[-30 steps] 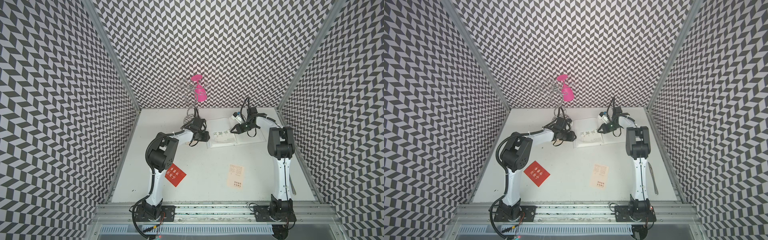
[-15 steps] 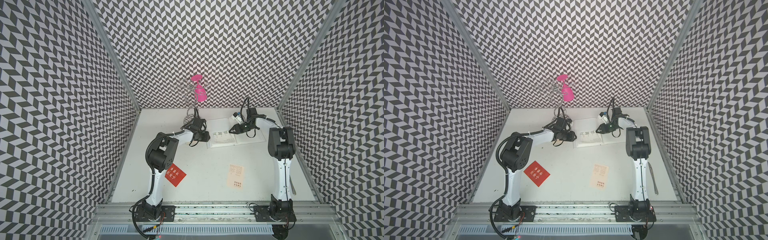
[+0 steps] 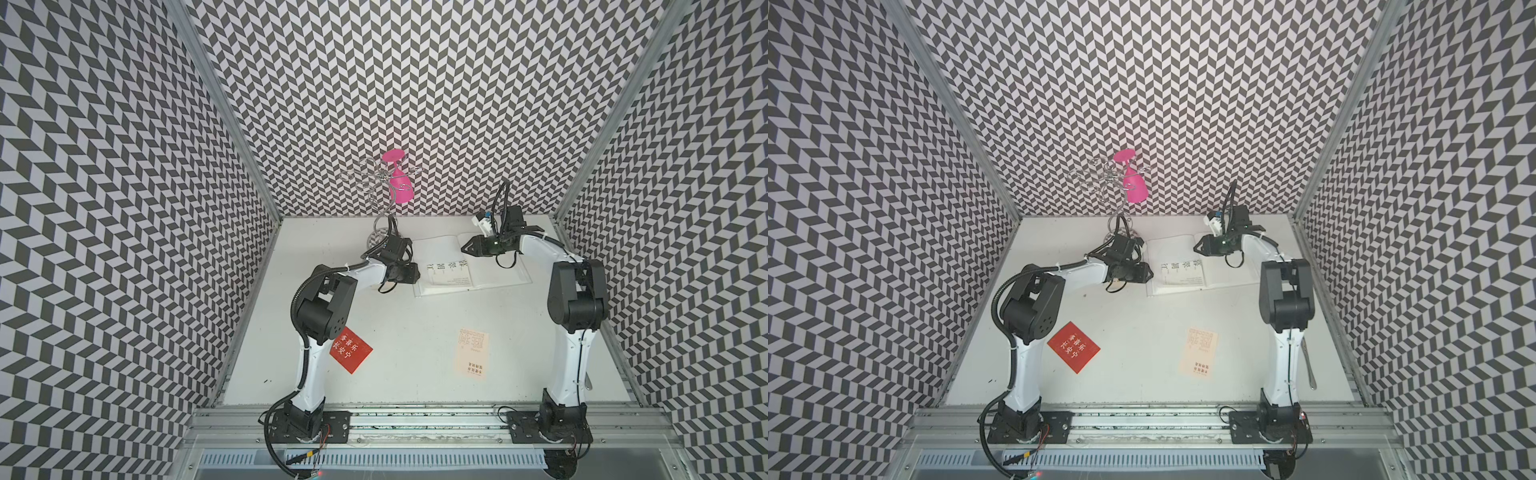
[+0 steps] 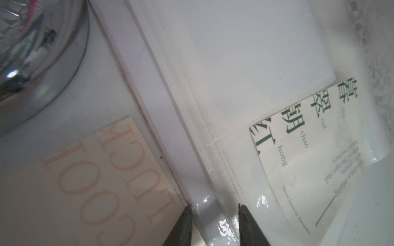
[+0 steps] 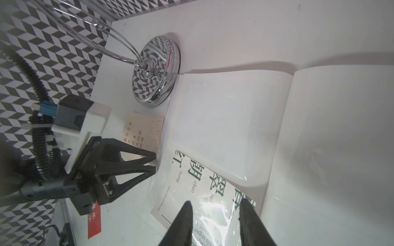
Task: Place the photos into the photo albums
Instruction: Insert the photo into the photo album.
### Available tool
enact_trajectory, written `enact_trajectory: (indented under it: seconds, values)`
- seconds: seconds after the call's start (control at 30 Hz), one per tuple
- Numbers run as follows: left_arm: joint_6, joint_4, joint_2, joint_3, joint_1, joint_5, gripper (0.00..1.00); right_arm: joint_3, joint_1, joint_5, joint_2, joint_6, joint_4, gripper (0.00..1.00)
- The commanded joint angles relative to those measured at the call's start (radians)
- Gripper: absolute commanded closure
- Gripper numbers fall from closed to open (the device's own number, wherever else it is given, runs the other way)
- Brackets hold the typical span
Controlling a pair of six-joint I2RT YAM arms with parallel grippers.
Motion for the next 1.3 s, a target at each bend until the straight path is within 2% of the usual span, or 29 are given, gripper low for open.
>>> enact_trajectory:
  seconds: [0.0,0.27,0.6,0.8,1.27]
  values:
    - [-0.018,0.007,-0.059,-0.011,-0.003,0.008,0.62,-0.048,0.015,0.021,-0.023,0.047,0.053,0.63]
    - [-0.032,0.037,-0.096,-0.027,-0.004,0.008,0.59,-0.108,0.039,0.104,-0.017,0.063,0.069,0.63]
    - [-0.048,0.048,-0.069,-0.028,-0.006,0.047,0.59,-0.120,0.051,0.193,-0.035,0.077,0.077,0.62]
    - [-0.049,0.050,-0.062,-0.028,-0.005,0.059,0.58,-0.124,0.051,0.205,-0.031,0.080,0.074,0.61]
    - [-0.050,0.048,-0.061,-0.026,-0.001,0.059,0.58,-0.160,0.090,0.112,-0.023,0.086,0.115,0.61]
